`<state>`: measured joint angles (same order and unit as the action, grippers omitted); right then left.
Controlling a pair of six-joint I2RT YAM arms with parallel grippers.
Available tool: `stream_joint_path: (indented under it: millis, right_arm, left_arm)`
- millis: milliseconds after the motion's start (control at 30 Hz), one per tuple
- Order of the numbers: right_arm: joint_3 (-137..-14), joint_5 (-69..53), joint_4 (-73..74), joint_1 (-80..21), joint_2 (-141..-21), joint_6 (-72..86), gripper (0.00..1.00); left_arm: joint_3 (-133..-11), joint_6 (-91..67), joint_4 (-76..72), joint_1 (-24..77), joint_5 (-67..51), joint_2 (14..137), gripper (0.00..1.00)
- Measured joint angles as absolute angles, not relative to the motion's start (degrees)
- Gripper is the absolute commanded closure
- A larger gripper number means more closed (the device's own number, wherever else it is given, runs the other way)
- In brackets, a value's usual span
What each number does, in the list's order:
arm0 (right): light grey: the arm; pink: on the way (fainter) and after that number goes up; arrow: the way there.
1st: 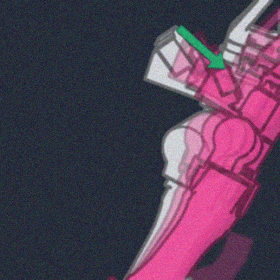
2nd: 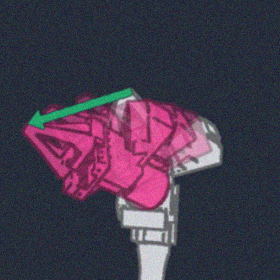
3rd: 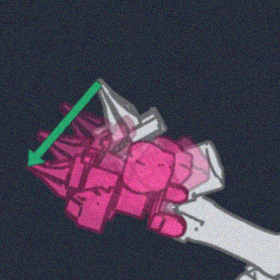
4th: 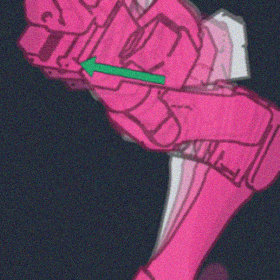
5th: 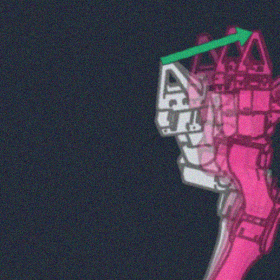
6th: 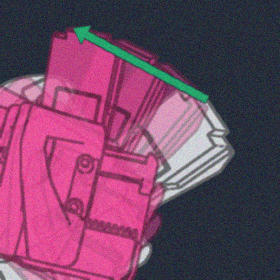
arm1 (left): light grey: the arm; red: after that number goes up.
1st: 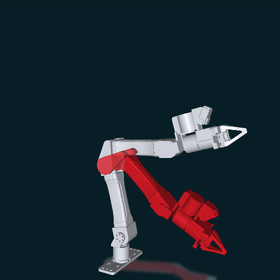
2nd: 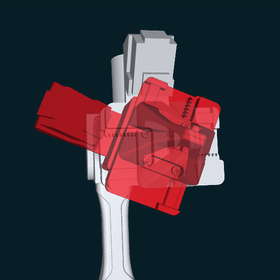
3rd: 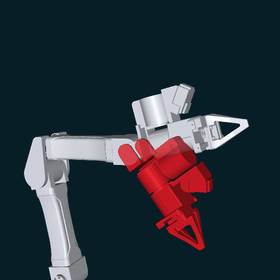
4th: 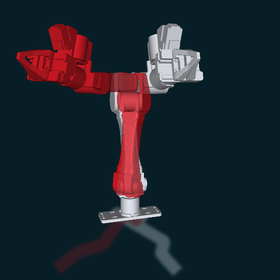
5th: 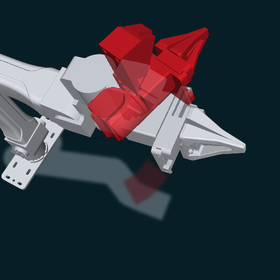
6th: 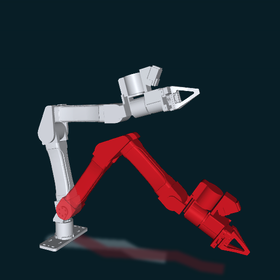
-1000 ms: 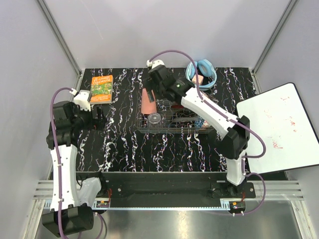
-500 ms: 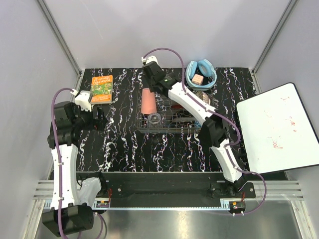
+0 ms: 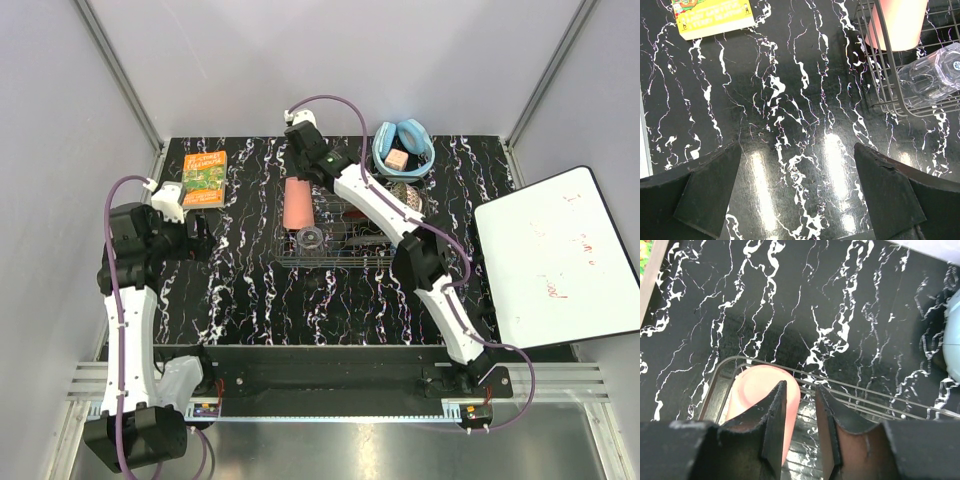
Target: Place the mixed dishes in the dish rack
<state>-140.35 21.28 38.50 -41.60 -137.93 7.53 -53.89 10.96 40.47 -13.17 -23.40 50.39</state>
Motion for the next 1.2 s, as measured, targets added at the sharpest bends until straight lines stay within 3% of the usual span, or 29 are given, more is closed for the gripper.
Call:
stream_joint_path:
  millis: [433, 833, 1200]
  right_arm:
    - [-135.33, 16.80, 32.99, -41.21, -139.06, 10.72, 0.69]
    - [-114.63, 15.33, 24.71, -41.71, -125.27, 11.64, 0.70]
    - [-106.69, 15.49, 22.65, -44.03, -119.35, 11.77, 0.71]
  left_arm:
    - [-53.84, 10.98, 40.12, -13.17, -23.38, 50.61, 0.01]
    - [-53.39, 10.94, 39.44, -13.17, -23.53, 50.74, 0.01]
    - [-53.08, 10.92, 39.29, -13.17, -23.75, 50.39, 0.01]
